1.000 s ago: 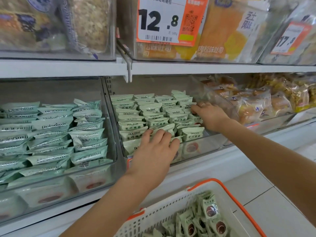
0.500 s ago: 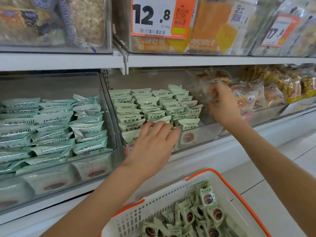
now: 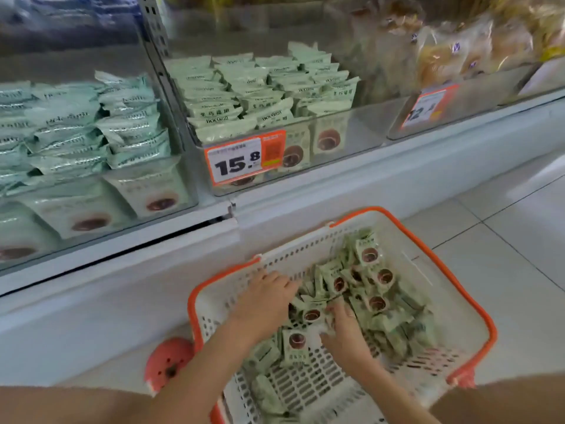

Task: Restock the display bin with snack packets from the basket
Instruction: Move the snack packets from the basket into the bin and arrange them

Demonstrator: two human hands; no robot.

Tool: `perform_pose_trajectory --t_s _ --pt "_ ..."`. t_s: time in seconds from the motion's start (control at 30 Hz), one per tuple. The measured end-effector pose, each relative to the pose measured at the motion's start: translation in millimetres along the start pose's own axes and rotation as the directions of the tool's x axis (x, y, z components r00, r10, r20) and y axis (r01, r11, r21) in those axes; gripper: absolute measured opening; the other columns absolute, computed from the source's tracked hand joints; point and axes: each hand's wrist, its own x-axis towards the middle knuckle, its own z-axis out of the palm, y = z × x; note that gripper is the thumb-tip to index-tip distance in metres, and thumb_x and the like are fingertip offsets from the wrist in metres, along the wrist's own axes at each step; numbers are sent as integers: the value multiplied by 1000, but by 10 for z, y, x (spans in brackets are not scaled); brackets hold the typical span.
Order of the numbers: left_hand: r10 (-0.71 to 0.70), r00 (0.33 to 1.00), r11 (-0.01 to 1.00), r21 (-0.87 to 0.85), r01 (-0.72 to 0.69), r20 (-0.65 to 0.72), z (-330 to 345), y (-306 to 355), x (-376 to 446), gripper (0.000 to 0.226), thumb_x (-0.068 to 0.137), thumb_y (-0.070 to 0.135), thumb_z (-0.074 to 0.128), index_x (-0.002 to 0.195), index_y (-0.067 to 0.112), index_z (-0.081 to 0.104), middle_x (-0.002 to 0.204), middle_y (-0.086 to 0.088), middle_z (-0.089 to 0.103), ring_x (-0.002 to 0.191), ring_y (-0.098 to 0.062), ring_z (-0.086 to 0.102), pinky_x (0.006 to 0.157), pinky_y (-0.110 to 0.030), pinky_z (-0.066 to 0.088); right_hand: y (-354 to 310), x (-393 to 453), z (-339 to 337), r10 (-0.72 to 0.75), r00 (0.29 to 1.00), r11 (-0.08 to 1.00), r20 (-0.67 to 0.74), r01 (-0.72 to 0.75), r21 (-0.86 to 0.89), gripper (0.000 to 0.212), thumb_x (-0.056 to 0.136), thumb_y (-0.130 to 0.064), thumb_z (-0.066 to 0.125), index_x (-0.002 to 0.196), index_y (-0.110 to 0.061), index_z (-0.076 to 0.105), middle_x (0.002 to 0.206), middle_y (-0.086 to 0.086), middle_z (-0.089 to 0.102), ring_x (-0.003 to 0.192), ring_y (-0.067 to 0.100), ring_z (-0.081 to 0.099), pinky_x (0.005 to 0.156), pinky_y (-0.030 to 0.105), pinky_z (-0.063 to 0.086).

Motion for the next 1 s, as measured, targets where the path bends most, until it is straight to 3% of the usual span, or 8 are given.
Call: perform_pose_trajectory --t_s 0.13,0.27,0.37,0.6,0.77,0.83,0.9,1.0 --pt "-140 942 981 -86 174 305 749 -77 -334 35 89 4 48 122 16 50 125 -4 52 115 -23 47 93 -34 37 186 7 621 134 945 980 297 -82 -179 65 85 -29 67 136 -20 28 138 9 35 115 26 49 84 31 44" --pt "-207 840 961 -55 270 502 1064 -120 -465 33 91 9 51 122 19 49 119 -8 55 110 -29 51 84 -37 43 238 95 1034 183 934 982 306 -159 -101 92 82 -29 72 148 -19 9 151 12 17 127 31 43 95 36 46" --pt "-215 840 938 -135 320 499 1134 -87 -412 31 88 4 49 116 16 51 118 -8 54 109 -27 52 82 -35 42 194 239 1157 223 935 975 275 -212 -71 94 82 -33 71 149 -25 7 150 13 19 133 35 34 105 42 37" --pt "-263 801 846 -271 459 538 1228 -145 -351 36 89 14 51 124 18 48 118 -4 55 101 -22 56 84 -37 49 139 418 1144 276 919 958 281 -287 -1 75 75 -37 72 136 -31 29 129 13 38 114 36 45 93 42 47" --pt "-187 814 723 -484 493 550 1107 -96 -258 92 82 23 69 150 33 9 144 -5 37 106 -20 57 82 -33 52 -5 284 875 270 915 917 301 -339 208 67 72 -37 69 128 -31 32 120 13 47 87 25 58 67 34 53" --pt "-133 840 645 -597 477 527 965 -40 -202 110 74 22 78 148 45 0 152 1 24 120 -19 51 89 -32 51 -120 227 691 197 931 930 308 -277 243 69 73 -32 69 131 -34 33 124 12 42 85 22 55 65 30 47" --pt "-142 868 601 -655 458 476 813 15 -148 115 70 21 82 148 48 1 155 6 18 132 -18 39 100 -34 45 -285 155 426 116 954 951 275 -186 245 70 73 -29 72 131 -35 35 124 10 37 93 22 49 75 29 41" --pt "-193 919 660 -648 381 344 574 70 -40 107 70 19 83 148 43 13 151 6 24 132 -17 39 104 -31 39 -537 52 12 -15 976 960 219 -47 276 72 71 -31 76 131 -34 36 124 8 44 100 19 50 81 28 43"
